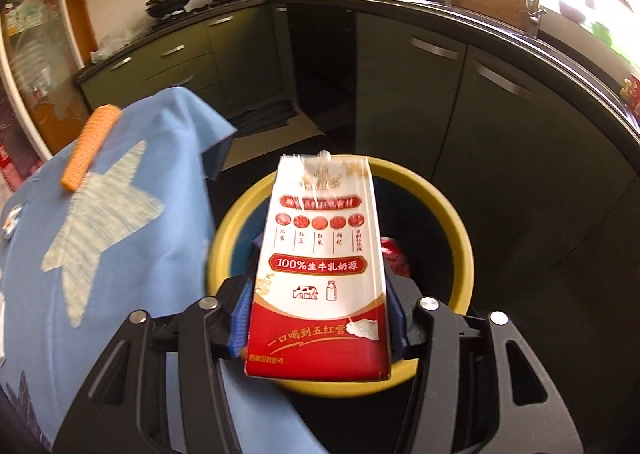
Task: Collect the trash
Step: 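Carry the milk carton over the bin and open the right tool, then move the left tool toward the orange foam net on the table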
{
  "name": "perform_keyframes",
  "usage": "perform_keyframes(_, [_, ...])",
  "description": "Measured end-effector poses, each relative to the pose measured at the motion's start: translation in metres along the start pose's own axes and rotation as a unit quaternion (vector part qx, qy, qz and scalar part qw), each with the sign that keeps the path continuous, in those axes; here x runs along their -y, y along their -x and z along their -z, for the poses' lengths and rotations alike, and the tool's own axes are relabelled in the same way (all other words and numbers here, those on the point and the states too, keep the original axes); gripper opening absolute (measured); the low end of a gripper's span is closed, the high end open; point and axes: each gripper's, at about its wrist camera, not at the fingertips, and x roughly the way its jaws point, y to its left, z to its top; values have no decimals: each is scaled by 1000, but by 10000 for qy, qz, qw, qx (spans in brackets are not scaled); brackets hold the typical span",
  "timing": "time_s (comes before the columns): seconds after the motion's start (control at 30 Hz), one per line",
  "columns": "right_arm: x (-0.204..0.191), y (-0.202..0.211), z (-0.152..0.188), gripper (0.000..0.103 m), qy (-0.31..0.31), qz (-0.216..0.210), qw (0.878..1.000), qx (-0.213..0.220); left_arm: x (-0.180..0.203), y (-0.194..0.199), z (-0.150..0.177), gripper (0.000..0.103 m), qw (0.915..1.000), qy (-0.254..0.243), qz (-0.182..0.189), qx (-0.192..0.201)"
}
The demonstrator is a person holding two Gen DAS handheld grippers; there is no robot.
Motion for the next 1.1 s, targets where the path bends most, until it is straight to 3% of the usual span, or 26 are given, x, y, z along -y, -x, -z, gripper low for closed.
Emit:
perform_keyframes(0.03, [4,-2,-2,68,-85,125,9999,42,3,-1,-1,98,10000,-24,18,-12])
perform_keyframes(0.07, [9,-4,-3,68,-204,223,9995,95,6,-3,-2,98,10000,-56,46,-27])
perform_keyframes(0.17, [18,1,-1,69,-586,-9,9981,195,15,-8,-7,98,9997,-180,170,-65])
perform_keyframes(0.33, [9,15,16,70,-483,-114,9986,170,34,-26,-21,98,9981,-440,399,-137])
perform_keyframes(0.63, [-1,35,37,73,-419,-423,9979,272,53,-83,-90,98,9957,-423,644,-517])
perform_keyframes(0.8, [-2,37,40,73,-380,-535,9974,290,56,-134,-140,98,9940,-350,645,-812])
perform_keyframes(1.1, [0,33,44,73,-402,-660,9967,247,63,-256,-200,98,9929,-264,187,-1149])
